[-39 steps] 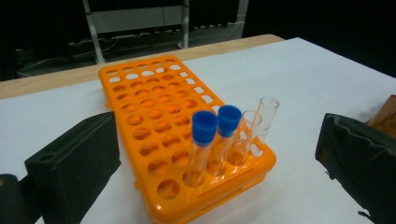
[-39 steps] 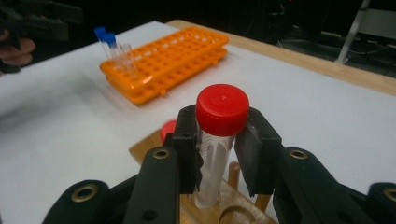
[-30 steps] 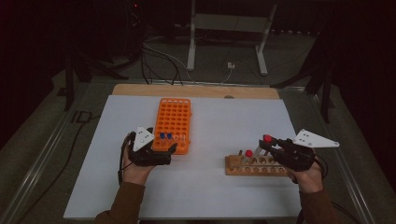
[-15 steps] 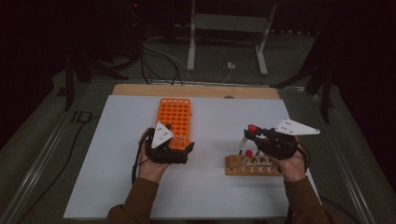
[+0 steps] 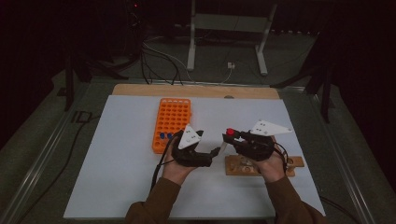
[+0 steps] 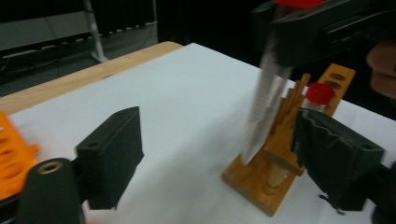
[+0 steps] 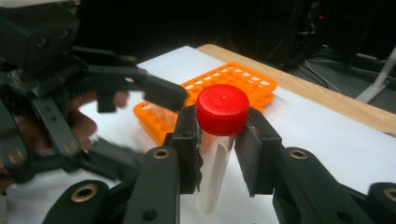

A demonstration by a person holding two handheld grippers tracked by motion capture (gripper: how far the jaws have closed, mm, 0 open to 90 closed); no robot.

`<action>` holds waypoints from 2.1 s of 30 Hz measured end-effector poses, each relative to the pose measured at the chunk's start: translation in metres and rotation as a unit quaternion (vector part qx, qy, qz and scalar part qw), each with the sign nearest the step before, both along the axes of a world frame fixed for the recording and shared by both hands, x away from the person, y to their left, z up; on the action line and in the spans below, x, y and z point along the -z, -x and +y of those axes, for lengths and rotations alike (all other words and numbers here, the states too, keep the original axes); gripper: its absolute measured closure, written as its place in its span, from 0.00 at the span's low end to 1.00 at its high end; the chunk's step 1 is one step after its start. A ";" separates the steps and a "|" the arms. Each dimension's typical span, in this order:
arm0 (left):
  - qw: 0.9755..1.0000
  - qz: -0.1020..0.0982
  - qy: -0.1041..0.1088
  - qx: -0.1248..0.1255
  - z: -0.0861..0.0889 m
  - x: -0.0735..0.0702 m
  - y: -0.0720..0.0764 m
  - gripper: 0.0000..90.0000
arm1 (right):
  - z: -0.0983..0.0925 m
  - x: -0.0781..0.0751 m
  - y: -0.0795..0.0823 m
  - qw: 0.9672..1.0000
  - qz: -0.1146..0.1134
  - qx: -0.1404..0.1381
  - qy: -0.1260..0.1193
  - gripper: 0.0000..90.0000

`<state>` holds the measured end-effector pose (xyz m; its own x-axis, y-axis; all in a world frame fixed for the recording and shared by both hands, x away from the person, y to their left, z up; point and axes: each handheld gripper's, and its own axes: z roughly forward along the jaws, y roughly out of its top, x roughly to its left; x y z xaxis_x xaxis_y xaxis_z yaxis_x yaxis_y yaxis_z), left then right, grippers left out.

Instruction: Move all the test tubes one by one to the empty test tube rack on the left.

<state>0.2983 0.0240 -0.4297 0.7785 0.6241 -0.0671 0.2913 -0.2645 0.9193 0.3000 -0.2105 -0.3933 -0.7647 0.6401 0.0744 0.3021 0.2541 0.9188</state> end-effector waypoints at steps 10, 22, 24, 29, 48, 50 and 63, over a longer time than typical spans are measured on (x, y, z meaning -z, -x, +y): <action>0.999 0.001 0.011 0.042 -0.012 0.002 0.002 0.68 | 0.011 0.003 0.002 1.000 0.003 -0.016 0.003 0.78; 0.998 0.001 0.014 0.061 -0.012 0.003 0.003 0.82 | 0.012 0.005 0.003 1.000 0.005 -0.021 0.003 0.78; 0.998 -0.001 0.011 0.062 -0.013 0.003 0.003 0.83 | 0.011 0.005 0.003 1.000 0.005 -0.021 0.003 0.77; 0.999 -0.002 0.009 0.048 -0.007 0.002 0.001 0.83 | 0.007 0.005 0.004 1.000 0.006 -0.025 -0.009 0.45; 1.000 -0.010 0.019 -0.001 0.045 0.003 0.003 0.83 | -0.042 0.015 0.005 0.997 0.003 0.072 -0.018 0.02; 1.000 -0.012 0.020 -0.007 0.051 0.003 0.003 0.83 | -0.046 0.015 0.006 0.997 0.003 0.079 -0.021 0.02; 0.999 -0.017 0.012 -0.050 0.098 0.005 0.003 0.83 | -0.062 0.019 0.010 0.994 -0.001 0.106 -0.037 0.01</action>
<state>0.2949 0.1218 -0.4342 0.7145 0.6973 -0.0570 0.2836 -0.2142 0.9347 0.2898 -0.2725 -0.4123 -0.6134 0.7795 0.1268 0.3402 0.1159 0.9332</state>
